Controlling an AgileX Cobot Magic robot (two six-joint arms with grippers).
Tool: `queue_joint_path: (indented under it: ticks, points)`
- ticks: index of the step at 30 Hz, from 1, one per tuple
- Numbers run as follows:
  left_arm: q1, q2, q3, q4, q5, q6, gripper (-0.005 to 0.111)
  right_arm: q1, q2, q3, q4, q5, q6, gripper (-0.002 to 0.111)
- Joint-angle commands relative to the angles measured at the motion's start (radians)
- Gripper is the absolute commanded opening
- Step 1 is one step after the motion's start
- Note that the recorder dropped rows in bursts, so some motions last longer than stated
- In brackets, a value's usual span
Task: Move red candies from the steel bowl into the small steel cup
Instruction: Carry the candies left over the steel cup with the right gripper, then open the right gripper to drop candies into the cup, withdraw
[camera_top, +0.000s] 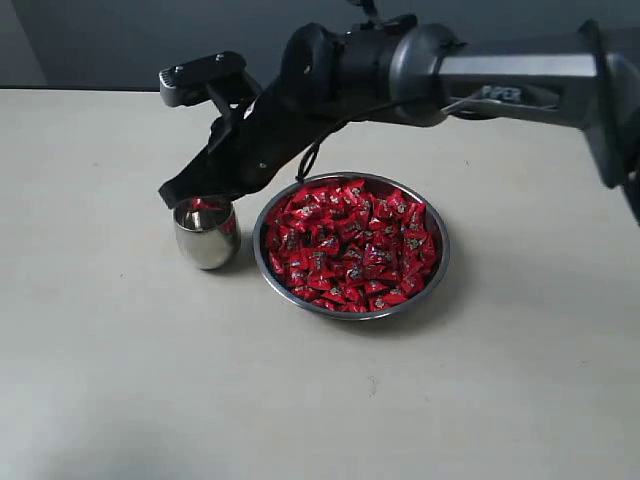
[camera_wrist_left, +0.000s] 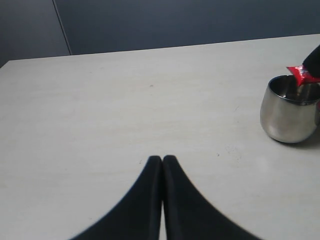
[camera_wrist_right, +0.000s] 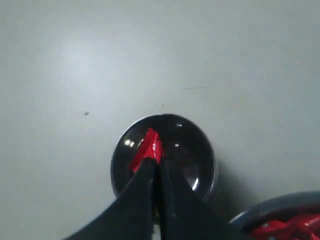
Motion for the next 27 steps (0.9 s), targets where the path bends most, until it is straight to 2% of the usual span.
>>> queue_joint_path:
  ticks: [1, 5, 7, 12, 21, 27]
  points:
    - [-0.008, -0.005, -0.008, 0.002, -0.005, -0.002, 0.000, 0.000, 0.070, -0.082, -0.015, 0.025, -0.013, 0.006]
    - [-0.008, -0.005, -0.008, 0.002, -0.005, -0.002, 0.000, 0.000, 0.083, -0.099, -0.040, 0.030, -0.013, 0.034]
    - [-0.008, -0.005, -0.008, 0.002, -0.005, -0.002, 0.000, 0.000, 0.075, -0.101, -0.040, 0.032, -0.013, 0.041]
    - [-0.008, -0.005, -0.008, 0.002, -0.005, -0.002, 0.000, 0.000, 0.009, -0.101, -0.135, 0.084, 0.043, 0.040]
    - [-0.008, -0.005, -0.008, 0.002, -0.005, -0.002, 0.000, -0.045, -0.121, -0.094, -0.349, 0.303, 0.243, 0.040]
    - [-0.008, -0.005, -0.008, 0.002, -0.005, -0.002, 0.000, -0.104, -0.209, 0.053, -0.357, 0.274, 0.252, 0.041]
